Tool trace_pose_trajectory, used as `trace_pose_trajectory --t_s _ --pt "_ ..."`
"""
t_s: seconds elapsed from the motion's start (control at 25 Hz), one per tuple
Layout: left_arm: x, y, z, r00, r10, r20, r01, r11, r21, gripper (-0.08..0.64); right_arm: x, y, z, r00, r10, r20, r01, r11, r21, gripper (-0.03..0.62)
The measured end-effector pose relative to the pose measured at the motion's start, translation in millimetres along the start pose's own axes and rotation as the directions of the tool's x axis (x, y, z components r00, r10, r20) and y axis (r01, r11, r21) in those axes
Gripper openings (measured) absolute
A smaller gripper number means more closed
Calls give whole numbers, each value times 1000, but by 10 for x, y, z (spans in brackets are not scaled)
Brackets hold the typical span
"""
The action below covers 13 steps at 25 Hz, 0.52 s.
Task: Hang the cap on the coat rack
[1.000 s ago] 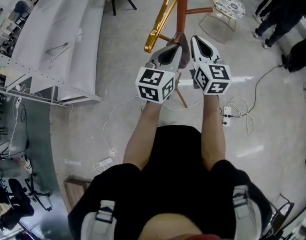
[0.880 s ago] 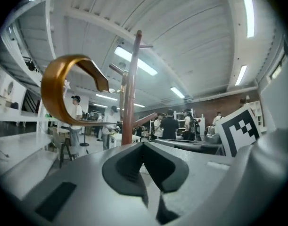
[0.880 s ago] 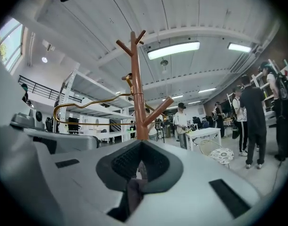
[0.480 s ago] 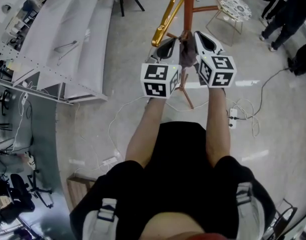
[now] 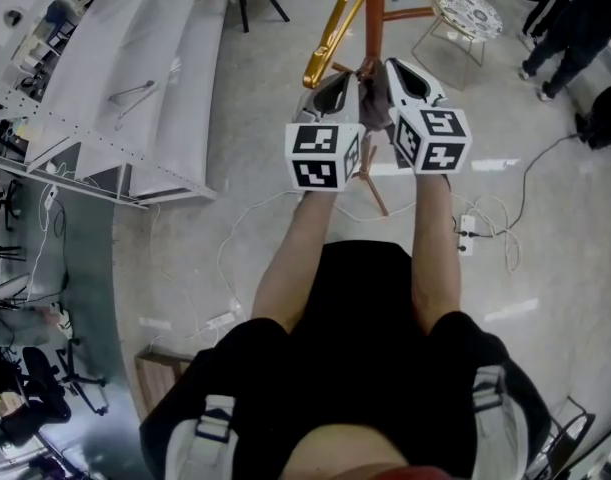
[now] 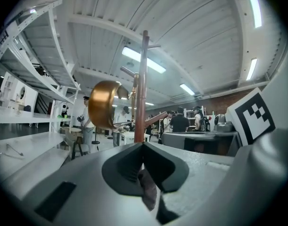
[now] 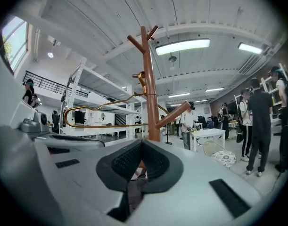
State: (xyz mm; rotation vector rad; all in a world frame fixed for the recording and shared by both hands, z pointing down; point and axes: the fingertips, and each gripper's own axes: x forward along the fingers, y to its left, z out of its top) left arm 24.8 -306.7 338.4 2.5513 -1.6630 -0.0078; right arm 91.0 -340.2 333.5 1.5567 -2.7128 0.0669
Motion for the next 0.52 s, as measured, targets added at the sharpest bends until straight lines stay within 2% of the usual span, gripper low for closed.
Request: trace_pose_trajectory --t_s 0.52 --pt "77 -37 -76 1000 7 -7 -7 1000 -29 -2 -117 -122 42 1000 10 2 -10 1000 1 -5"
